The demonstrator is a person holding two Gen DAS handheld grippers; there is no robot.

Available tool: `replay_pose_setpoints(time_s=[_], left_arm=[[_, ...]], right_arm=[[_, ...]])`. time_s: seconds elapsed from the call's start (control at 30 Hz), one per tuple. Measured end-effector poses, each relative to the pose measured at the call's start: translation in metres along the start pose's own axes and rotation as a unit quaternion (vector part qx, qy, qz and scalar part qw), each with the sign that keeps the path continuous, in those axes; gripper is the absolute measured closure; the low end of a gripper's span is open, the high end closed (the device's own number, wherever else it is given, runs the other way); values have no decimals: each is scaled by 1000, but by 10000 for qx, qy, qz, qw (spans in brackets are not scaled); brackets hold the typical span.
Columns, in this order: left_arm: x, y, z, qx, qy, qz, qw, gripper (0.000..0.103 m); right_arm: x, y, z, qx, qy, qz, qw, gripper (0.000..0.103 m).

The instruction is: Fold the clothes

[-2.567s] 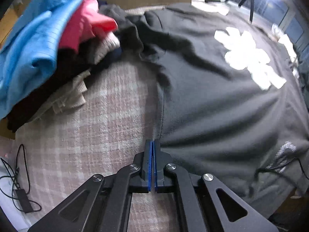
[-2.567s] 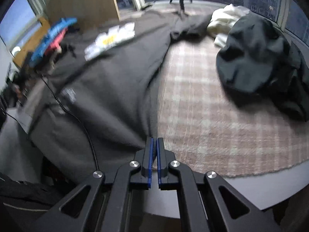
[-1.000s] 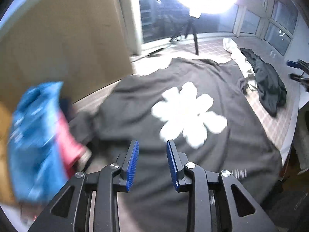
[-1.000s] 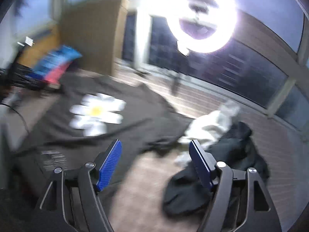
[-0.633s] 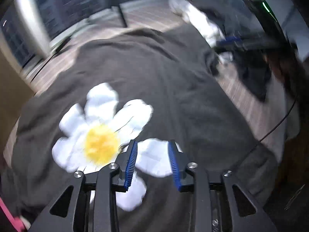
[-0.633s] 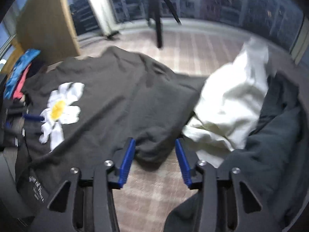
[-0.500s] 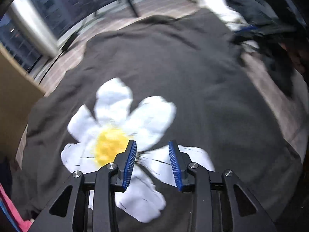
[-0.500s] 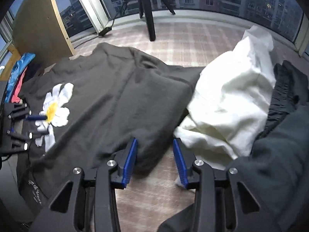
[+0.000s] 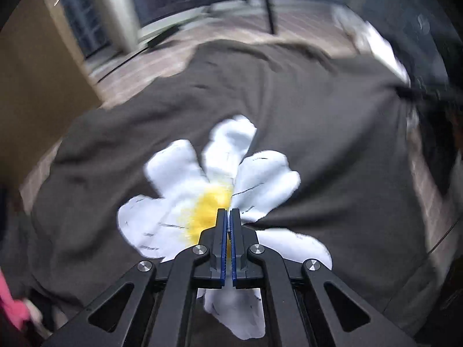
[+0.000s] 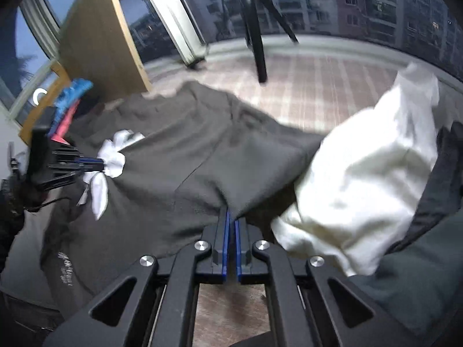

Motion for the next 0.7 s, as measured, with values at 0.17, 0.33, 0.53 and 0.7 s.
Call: replay_pose_setpoints(time_s=[0.17, 0.33, 0.53, 0.7], left_arm=[[6, 34, 3, -86, 175, -511, 9985, 100], [28, 7, -9, 184, 311, -185, 9992, 66], [50, -13, 3, -745, 543, 413, 9949, 69], [61, 14, 4, -1105, 492, 248, 9923, 76]], right_arm=[[-2, 3, 9, 125, 269, -383, 9988, 99], [-8, -2, -2, -107, 51, -123, 9999, 94], [-1, -3, -7, 242, 100, -67, 9996, 84], [39, 23, -37, -204, -174, -17, 9996, 84]])
Point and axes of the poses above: each gripper's, at about its wrist camera, not at the fingertips, and z roughly the way its jaws point, y to its left, x to its underside, the point moved 8 cm from there along z, roughly the way its jaws point, and after that the axes turned 12 degrees about y, right-handed, at the moved point
